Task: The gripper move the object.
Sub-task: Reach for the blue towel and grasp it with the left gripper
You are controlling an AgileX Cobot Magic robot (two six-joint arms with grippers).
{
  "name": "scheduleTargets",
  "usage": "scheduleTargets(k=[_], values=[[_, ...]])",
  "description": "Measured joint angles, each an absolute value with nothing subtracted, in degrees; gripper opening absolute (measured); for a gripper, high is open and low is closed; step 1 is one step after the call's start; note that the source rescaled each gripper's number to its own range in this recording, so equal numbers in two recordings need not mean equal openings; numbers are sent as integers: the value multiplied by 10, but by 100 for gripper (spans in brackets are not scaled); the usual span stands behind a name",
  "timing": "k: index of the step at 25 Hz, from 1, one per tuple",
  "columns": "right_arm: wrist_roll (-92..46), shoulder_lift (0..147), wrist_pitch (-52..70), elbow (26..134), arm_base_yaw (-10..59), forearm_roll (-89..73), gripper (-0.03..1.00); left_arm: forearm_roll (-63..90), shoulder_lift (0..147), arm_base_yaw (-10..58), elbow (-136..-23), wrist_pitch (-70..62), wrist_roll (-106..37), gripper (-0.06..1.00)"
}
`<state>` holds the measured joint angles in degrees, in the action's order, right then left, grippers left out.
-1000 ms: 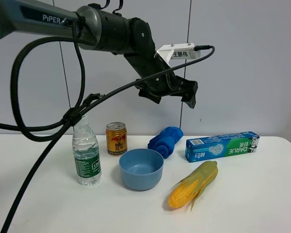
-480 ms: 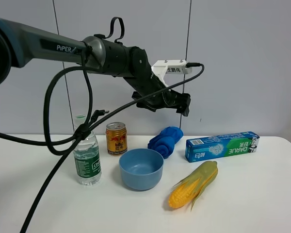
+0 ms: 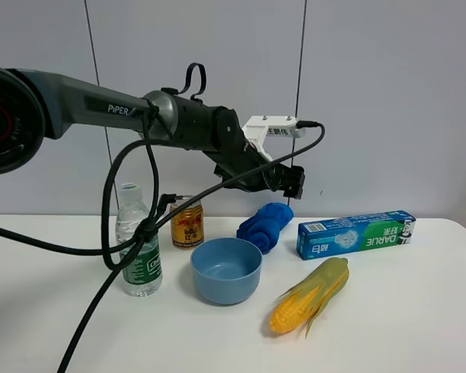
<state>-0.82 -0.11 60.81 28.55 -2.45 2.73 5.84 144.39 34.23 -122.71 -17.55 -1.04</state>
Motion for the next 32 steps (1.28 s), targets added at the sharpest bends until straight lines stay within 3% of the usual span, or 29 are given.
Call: scheduleTargets(k=[32], values=[[-8, -1, 608, 286, -25, 27, 100, 24, 1518, 335, -1227, -89, -15, 100]])
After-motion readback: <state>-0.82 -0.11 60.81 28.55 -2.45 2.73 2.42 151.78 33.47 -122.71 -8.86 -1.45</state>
